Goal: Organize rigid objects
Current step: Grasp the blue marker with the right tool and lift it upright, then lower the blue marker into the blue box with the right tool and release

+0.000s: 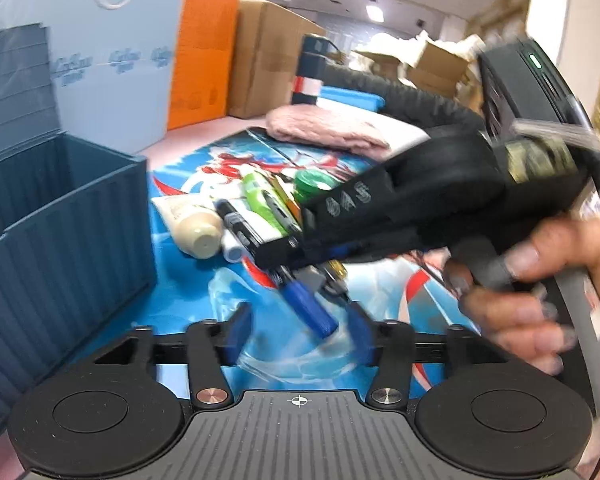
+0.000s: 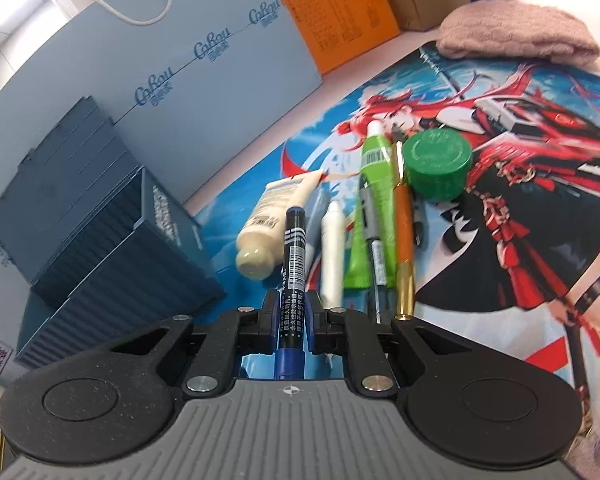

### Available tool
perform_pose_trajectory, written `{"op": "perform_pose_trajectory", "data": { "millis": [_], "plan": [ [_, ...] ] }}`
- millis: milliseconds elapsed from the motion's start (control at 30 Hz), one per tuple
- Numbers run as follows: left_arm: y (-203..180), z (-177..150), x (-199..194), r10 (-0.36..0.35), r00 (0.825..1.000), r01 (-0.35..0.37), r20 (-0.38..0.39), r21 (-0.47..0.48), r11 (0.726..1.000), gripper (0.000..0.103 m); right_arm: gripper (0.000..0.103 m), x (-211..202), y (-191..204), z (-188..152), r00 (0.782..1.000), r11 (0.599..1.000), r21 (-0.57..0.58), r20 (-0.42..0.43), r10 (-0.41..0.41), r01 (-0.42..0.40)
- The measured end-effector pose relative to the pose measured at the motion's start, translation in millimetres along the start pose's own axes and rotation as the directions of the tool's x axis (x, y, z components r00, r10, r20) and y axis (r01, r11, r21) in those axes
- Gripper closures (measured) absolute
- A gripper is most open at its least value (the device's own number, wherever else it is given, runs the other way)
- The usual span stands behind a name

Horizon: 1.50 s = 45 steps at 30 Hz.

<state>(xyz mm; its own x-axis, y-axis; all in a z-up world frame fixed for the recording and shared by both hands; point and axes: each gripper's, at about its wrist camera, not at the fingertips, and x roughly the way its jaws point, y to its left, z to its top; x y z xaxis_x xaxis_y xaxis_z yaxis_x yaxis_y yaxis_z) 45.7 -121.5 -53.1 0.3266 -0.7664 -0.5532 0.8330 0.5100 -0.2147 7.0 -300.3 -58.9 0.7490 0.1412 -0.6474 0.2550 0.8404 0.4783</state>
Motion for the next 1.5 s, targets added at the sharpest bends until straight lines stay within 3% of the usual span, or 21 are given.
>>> {"op": "perform_pose_trajectory", "data": {
  "millis": [33, 267, 300, 367, 433, 467, 767, 1033, 1167, 1333, 1500],
  "plan": [
    [1.7, 0.5, -1.3, 0.001, 1.000, -0.001, 0.003, -0.019, 1.000, 0.029, 0.091, 0.5, 0.6, -0.8, 1.000, 1.000, -0.005, -0.003, 0.008, -0.008],
    [7.5, 2.9, -1.4, 0.018, 1.000, -0.017, 0.015, -0.064, 0.998, 0.034, 0.091, -8.3, 0.5, -6.9, 0.986, 0.985, 0.046, 0.011, 0.167, -0.168],
    [7.1, 3.4, -2.4, 0.017, 1.000, -0.016, 0.018, -0.059, 0.998, 0.039, 0.091, -10.7, 1.5, -7.6, 0.981, 0.980, 0.048, 0.017, 0.191, -0.192],
    [7.5, 2.8, -6.1, 0.012, 1.000, -0.011, 0.019, -0.060, 0.998, 0.065, 0.091, -15.2, 3.8, -8.1, 0.976, 0.975, 0.047, 0.027, 0.215, -0.216],
    [8.3, 3.6, -6.2, 0.007, 1.000, -0.006, 0.021, -0.062, 0.998, 0.081, 0.091, -18.7, 6.5, -8.5, 0.973, 0.973, 0.041, 0.036, 0.226, -0.228],
    [8.3, 4.0, -6.3, 0.009, 1.000, -0.008, 0.023, -0.061, 0.998, 0.083, 0.091, -19.9, 7.4, -8.8, 0.972, 0.971, 0.038, 0.037, 0.233, -0.234],
    [-2.0, 9.4, -27.9, 0.016, 0.995, -0.016, 0.102, -0.007, 1.000, 0.087, 0.084, -30.2, 8.8, -3.6, 0.960, 0.964, 0.013, 0.094, 0.264, -0.266],
    [-5.4, 14.0, -43.3, 0.008, 0.990, -0.012, 0.140, 0.023, 1.000, 0.087, 0.086, -42.3, 20.0, 21.7, 0.945, 0.961, -0.024, 0.175, 0.276, -0.276],
    [-0.1, 17.1, -54.8, 0.057, 0.983, -0.057, 0.173, -0.002, 0.998, 0.087, 0.090, -48.4, 40.7, 33.2, 0.925, 0.945, -0.094, 0.194, 0.326, -0.314],
    [17.8, 20.4, -83.0, 0.126, 0.960, -0.108, 0.250, -0.085, 0.990, 0.087, 0.090, -55.1, 83.4, 36.9, 0.896, 0.917, -0.226, 0.230, 0.380, -0.330],
    [35.3, 21.6, -116.2, 0.210, 0.920, -0.163, 0.331, -0.164, 0.973, 0.083, 0.090, -49.7, 125.5, 43.4, 0.872, 0.891, -0.318, 0.265, 0.411, -0.323]
  ]
}}
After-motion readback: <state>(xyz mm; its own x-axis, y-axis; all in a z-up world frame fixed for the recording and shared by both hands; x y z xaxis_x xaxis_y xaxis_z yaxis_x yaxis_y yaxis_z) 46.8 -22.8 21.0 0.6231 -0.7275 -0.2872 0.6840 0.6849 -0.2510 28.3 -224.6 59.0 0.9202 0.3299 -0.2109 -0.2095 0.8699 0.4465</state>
